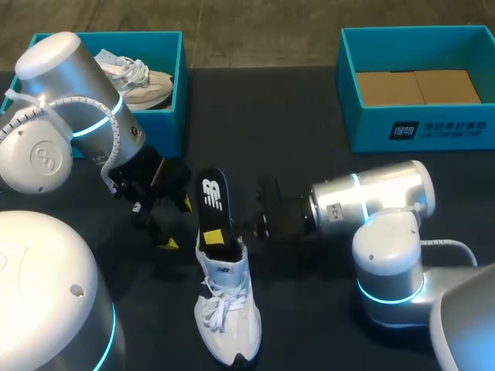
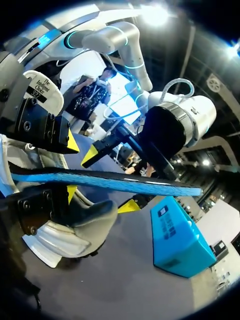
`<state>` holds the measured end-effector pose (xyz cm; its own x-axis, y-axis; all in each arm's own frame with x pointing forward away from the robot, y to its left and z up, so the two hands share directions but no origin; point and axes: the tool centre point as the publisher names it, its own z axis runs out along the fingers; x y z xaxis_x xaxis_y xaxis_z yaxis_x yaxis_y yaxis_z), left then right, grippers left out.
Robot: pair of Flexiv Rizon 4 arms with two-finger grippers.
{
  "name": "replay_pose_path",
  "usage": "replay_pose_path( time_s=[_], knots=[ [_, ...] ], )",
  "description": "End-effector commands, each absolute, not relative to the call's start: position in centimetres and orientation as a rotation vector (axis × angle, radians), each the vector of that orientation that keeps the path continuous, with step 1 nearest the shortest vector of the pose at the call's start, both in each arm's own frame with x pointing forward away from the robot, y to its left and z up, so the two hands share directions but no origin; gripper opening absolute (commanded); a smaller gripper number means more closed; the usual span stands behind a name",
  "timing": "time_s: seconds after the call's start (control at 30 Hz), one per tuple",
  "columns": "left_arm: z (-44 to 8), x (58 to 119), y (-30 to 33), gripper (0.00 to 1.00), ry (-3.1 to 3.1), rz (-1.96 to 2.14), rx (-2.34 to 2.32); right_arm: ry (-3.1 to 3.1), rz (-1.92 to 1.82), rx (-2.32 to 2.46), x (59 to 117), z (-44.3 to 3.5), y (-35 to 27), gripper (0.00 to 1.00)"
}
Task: Take the shoe out of the shoebox, open the shoe tongue, remove and reinsert the insole, then place the shoe into the shoebox
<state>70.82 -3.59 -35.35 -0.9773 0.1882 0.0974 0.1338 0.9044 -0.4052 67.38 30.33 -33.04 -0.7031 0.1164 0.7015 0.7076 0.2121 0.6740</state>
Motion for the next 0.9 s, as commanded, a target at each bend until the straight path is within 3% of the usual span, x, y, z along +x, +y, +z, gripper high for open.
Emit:
replay_pose_path(
  time_s=[0.03, 0.47, 0.57, 0.9],
  knots=[
    [-35.4, 70.8, -3.6, 1.0, -2.936, 0.607, -0.248, -1.995, -1.498, -0.753, 68.0, -32.6, 30.8, 0.31],
    [-35.4, 70.8, -3.6, 1.0, -2.936, 0.607, -0.248, -2.004, -1.506, -0.733, 69.2, -31.8, 31.0, 0.18],
    [-35.4, 70.8, -3.6, 1.0, -2.936, 0.607, -0.248, -1.998, -1.511, -0.734, 69.3, -31.8, 31.0, 0.0],
    [-35.4, 70.8, -3.6, 1.0, -2.936, 0.607, -0.248, -1.97, -1.499, -0.741, 69.4, -32.6, 30.8, 0.0]
  ],
)
